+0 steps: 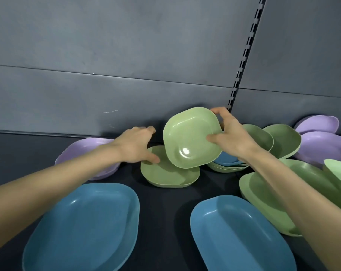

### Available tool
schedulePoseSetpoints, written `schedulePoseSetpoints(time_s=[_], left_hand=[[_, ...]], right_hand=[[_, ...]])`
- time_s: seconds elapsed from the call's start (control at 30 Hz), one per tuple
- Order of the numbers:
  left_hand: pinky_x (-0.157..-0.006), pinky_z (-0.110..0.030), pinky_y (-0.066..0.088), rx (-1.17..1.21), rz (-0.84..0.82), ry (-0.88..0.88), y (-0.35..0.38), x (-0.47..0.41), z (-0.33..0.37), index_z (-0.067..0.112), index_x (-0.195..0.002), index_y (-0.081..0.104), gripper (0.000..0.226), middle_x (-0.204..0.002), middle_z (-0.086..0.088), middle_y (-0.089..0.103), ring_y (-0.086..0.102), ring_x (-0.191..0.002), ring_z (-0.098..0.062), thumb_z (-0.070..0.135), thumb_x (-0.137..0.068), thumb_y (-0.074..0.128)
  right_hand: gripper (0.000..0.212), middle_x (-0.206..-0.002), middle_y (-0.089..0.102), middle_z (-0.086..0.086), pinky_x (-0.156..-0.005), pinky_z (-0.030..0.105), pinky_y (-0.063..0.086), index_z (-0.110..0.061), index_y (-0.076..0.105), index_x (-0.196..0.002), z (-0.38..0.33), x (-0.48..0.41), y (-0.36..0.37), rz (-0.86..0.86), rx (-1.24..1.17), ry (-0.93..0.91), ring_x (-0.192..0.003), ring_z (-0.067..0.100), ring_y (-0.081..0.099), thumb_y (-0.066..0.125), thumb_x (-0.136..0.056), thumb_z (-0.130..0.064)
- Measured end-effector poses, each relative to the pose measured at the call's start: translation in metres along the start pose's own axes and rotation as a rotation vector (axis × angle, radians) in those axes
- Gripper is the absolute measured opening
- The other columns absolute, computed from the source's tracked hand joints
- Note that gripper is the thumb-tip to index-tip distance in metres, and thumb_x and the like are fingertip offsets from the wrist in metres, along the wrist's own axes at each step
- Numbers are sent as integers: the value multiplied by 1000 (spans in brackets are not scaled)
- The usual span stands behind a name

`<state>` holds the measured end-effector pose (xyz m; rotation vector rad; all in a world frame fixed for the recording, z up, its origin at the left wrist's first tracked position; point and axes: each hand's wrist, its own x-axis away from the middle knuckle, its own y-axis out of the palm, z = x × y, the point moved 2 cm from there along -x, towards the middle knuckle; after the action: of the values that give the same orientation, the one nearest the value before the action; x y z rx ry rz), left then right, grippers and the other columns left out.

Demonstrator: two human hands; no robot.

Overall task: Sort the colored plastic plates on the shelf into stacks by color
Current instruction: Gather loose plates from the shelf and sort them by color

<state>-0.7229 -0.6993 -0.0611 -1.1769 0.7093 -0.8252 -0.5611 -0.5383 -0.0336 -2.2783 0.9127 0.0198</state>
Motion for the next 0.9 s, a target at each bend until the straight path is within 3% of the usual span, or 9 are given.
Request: schedulePoseSetpoints(time_s=[0.07, 0.13, 0.23, 0.37, 0.43, 0.5, 0.6, 0.73, 0.9], left_hand=[[-94, -27, 43, 257, -20, 41, -12, 5, 0, 14, -141, 33, 91, -128, -3, 54, 54, -113, -17, 35, -68, 81], [-91, -27, 48, 601, -27, 53, -18, 7, 3, 16, -144, 27, 91, -122, -2, 58, 61, -104, -17, 24, -70, 81], [-74, -31, 56, 654, 131, 53, -17, 3, 2, 17, -133, 39, 73, -95, -1, 63, 68, -76, -30, 15, -72, 79], [-50, -21, 51, 511, 279, 66, -14, 0, -4, 16, -108, 54, 44, -79, -4, 63, 55, -52, -13, 10, -71, 79], [-49, -17, 48, 466, 263, 75, -13, 1, -7, 18, -103, 56, 40, -78, -4, 64, 50, -46, -4, 8, -71, 79], [-51, -14, 45, 408, 220, 86, -10, 2, -7, 19, -101, 58, 39, -76, 0, 65, 50, -48, -1, 8, -70, 79], [-61, -19, 44, 344, 198, 69, -2, 3, -6, 20, -100, 59, 39, -75, 2, 64, 50, -54, -2, 11, -69, 81], [-69, -26, 46, 284, 179, 42, 4, 3, -4, 16, -99, 62, 39, -76, 6, 61, 53, -67, -11, 13, -65, 83], [-77, -25, 44, 152, 112, 46, 12, 0, -4, 14, -102, 64, 43, -93, 2, 55, 55, -87, -18, 21, -65, 84]], right_hand=[[55, -102, 61, 1, -82, 41, 53, -34, 44, -113, 0, -3, 5, -13, -13, 4, -98, 25, 59, 60, -77, 4], [52, -99, 59, 2, -65, 35, 56, -32, 43, -112, -2, -5, 12, -50, -75, 22, -91, 25, 59, 60, -79, 5], [46, -94, 57, -2, -43, 23, 49, -27, 41, -111, -5, -7, 23, -116, -176, 54, -80, 17, 58, 57, -82, 6], [38, -99, 62, 4, -66, 33, 53, -20, 44, -105, -2, -11, 36, -120, -22, 42, -92, 24, 61, 68, -78, -8], [40, -94, 61, 2, -67, 30, 49, -17, 46, -101, 1, -10, 41, -138, 138, 11, -90, 21, 59, 75, -73, -18], [42, -91, 57, -1, -60, 27, 40, -16, 47, -97, 1, -8, 45, -163, 305, -41, -88, 19, 52, 78, -70, -25], [47, -99, 52, -1, -72, 27, 34, -15, 52, -99, 2, -8, 47, -175, 504, -101, -98, 20, 42, 80, -67, -35], [52, -111, 45, -1, -87, 29, 32, -21, 55, -107, 6, -10, 49, -239, 615, -122, -107, 20, 35, 78, -67, -43], [55, -117, 38, -4, -86, 30, 23, -27, 56, -116, 10, -11, 55, -324, 682, -169, -111, 19, 29, 76, -69, -47]])
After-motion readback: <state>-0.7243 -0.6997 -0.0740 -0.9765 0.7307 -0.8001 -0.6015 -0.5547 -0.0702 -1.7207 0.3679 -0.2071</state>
